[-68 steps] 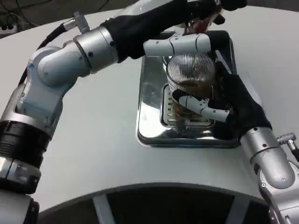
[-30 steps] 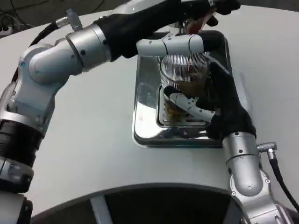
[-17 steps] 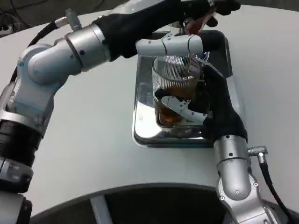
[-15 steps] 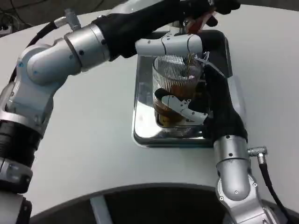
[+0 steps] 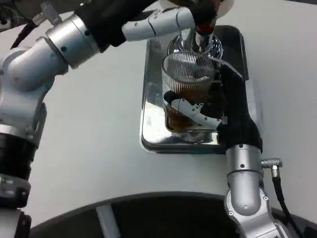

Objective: Grasp the cup under the faucet to collect the drink, then remove the cup.

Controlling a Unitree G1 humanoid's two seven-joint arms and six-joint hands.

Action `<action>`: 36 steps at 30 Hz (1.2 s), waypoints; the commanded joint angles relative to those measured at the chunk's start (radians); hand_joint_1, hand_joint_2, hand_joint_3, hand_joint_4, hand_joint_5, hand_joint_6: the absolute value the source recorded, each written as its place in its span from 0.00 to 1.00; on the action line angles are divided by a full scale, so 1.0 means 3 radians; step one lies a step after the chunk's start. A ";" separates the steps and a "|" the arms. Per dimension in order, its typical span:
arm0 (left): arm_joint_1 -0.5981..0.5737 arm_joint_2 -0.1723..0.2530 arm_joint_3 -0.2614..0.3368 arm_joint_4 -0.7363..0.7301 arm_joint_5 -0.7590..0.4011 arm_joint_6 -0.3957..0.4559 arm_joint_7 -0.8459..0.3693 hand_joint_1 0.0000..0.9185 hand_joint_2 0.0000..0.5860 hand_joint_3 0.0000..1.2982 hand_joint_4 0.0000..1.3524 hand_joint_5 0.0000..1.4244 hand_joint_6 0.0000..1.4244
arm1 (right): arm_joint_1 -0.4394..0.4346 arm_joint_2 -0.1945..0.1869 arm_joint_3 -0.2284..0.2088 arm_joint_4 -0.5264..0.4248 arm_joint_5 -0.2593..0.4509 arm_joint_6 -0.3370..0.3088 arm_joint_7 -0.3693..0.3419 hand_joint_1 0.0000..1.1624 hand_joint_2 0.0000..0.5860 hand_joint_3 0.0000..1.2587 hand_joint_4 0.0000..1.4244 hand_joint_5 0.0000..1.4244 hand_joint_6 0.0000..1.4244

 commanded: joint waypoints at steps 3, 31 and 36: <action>-0.0008 0.0001 0.0117 -0.0099 -0.0132 -0.0072 0.0023 0.00 0.20 0.14 0.15 0.22 0.20 | 0.0080 0.0068 0.0026 0.0103 -0.0006 0.0028 -0.0024 0.77 0.44 0.36 0.37 0.45 0.32; 0.0787 0.0241 0.0449 -0.1216 -0.0503 0.0442 0.0026 0.00 0.20 0.18 0.21 0.26 0.25 | 0.0204 0.0088 0.0006 -0.0115 -0.0052 -0.0070 -0.0220 0.82 0.34 0.42 0.44 0.56 0.43; 0.0997 0.0266 0.0549 -0.1385 -0.0550 0.0532 0.0050 0.00 0.20 0.19 0.22 0.26 0.25 | 0.0277 0.0068 -0.0012 -0.0246 -0.0059 -0.0074 -0.0221 0.82 0.34 0.43 0.45 0.57 0.45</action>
